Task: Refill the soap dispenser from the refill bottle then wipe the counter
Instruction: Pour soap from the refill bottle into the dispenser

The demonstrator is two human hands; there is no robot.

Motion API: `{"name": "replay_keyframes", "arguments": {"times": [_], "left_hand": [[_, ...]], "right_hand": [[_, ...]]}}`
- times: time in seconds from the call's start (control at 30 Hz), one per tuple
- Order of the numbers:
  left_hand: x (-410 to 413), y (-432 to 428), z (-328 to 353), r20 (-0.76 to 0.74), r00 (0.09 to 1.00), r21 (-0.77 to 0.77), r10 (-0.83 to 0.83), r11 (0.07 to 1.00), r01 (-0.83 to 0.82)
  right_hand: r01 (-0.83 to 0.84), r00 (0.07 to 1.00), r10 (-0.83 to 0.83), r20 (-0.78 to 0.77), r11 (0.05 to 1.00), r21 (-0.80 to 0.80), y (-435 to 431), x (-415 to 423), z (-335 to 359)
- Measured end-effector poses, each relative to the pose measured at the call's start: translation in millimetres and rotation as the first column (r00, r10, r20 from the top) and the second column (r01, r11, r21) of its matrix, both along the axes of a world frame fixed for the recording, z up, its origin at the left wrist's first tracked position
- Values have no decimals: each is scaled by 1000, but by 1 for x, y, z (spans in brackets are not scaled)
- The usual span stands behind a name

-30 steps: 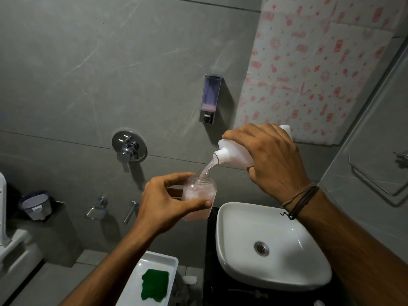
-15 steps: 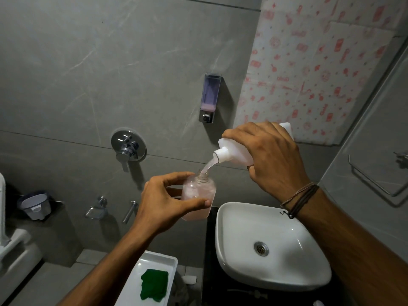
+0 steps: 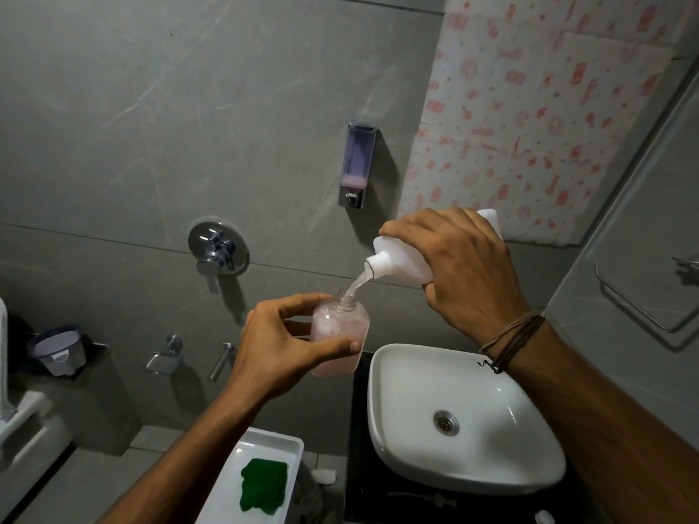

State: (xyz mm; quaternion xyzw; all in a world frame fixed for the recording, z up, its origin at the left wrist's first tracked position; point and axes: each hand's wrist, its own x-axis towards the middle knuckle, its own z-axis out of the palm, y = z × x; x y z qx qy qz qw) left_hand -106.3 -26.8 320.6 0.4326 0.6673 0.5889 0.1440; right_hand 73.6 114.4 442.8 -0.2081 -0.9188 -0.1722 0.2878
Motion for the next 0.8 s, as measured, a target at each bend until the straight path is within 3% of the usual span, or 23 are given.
{"name": "replay_keyframes", "arguments": {"times": [0.3, 0.47, 0.53, 0.63, 0.7, 0.8], "left_hand": [[2, 3, -6, -7, 1000, 23, -25, 999, 25], [9, 3, -19, 10, 999, 61, -36, 997, 35], [13, 2, -29, 4, 999, 69, -45, 997, 45], [21, -4, -44, 22, 997, 86, -78, 993, 76], [26, -7, -59, 33, 994, 99, -108, 990, 104], [35, -12, -81, 62, 987, 120, -151, 982, 143]], "right_hand": [[25, 1000, -25, -5, 1000, -7, -3, 1, -13], [-5, 998, -12, -61, 965, -263, -3, 5, -48], [-46, 987, -31, -158, 885, -463, 0, 10, -71], [-150, 947, -111, -301, 677, -720, 6, 25, -114], [-199, 914, -194, -356, 550, -811, 8, 42, -151], [-223, 845, -361, -396, 436, -872, 1, 71, -211]]}}
